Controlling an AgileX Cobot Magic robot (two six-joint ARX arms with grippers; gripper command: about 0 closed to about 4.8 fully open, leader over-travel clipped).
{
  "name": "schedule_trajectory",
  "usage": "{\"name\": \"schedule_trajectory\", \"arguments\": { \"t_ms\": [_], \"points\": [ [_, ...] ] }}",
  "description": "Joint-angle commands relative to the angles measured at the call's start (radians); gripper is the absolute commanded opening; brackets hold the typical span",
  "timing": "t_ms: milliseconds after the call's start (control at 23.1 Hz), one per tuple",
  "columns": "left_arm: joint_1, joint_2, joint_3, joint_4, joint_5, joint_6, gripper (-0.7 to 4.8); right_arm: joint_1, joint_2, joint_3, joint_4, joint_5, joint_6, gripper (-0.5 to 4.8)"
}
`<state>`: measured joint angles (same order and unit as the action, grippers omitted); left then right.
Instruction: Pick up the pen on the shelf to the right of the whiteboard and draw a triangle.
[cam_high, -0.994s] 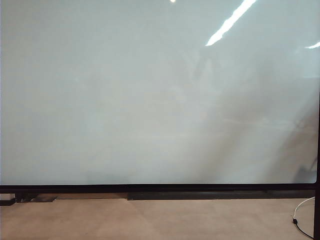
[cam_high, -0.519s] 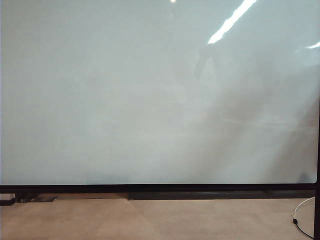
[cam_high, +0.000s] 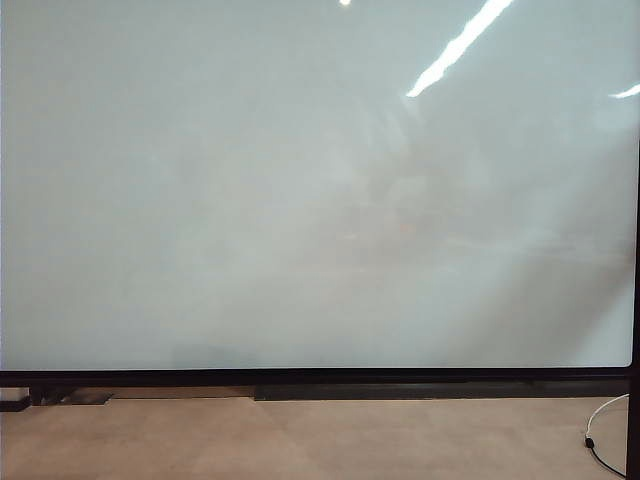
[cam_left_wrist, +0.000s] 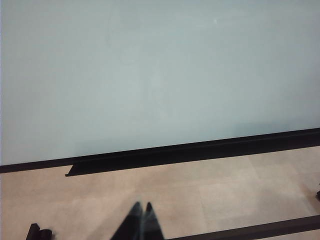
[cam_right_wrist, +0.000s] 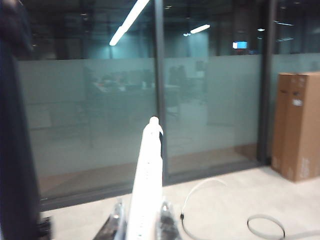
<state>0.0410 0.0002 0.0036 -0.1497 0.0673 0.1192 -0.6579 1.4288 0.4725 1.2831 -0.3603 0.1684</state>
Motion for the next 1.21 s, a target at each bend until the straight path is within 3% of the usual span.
{"name": "schedule_trajectory", "arguments": {
  "t_ms": [43,173,389,562,735,778,865,951,1081,1211],
  "points": [
    [0.0,0.0,0.003,0.008,0.001,0.001,-0.05,0.07,-0.24,-0.053,-0.305,0.051,-0.038,-0.05],
    [0.001,0.0,0.004,0.009,0.003,0.001,-0.05,0.239,-0.482,-0.053,-0.637,0.099,-0.163,-0.05],
    [0.0,0.0,0.003,0.008,0.004,0.001,-0.05,0.474,-0.626,-0.053,-0.77,0.145,-0.18,-0.05],
    [0.0,0.0,0.003,0.008,0.004,0.001,-0.05,0.693,-0.677,-0.053,-0.816,0.267,-0.181,-0.05],
    [0.0,0.0,0.003,0.008,0.003,0.001,-0.05,0.899,-0.666,-0.053,-0.799,0.299,-0.18,-0.05],
    [0.0,0.0,0.003,0.008,0.004,0.001,-0.05,1.007,-0.633,-0.052,-0.763,0.351,-0.192,-0.05],
    [-0.001,0.0,0.003,0.008,0.003,0.001,-0.05,1.117,-0.539,-0.045,-0.667,0.385,-0.225,-0.06],
    [0.0,0.0,0.003,0.008,0.003,0.001,-0.05,1.178,-0.415,-0.021,-0.551,0.384,-0.227,-0.05],
    [0.0,0.0,0.003,0.008,0.003,0.001,-0.05,1.19,-0.299,0.018,-0.461,0.374,-0.229,-0.05],
    [0.0,0.0,0.003,0.008,0.003,0.001,-0.05,1.211,-0.153,0.089,-0.361,0.298,-0.227,-0.05]
  ]
}}
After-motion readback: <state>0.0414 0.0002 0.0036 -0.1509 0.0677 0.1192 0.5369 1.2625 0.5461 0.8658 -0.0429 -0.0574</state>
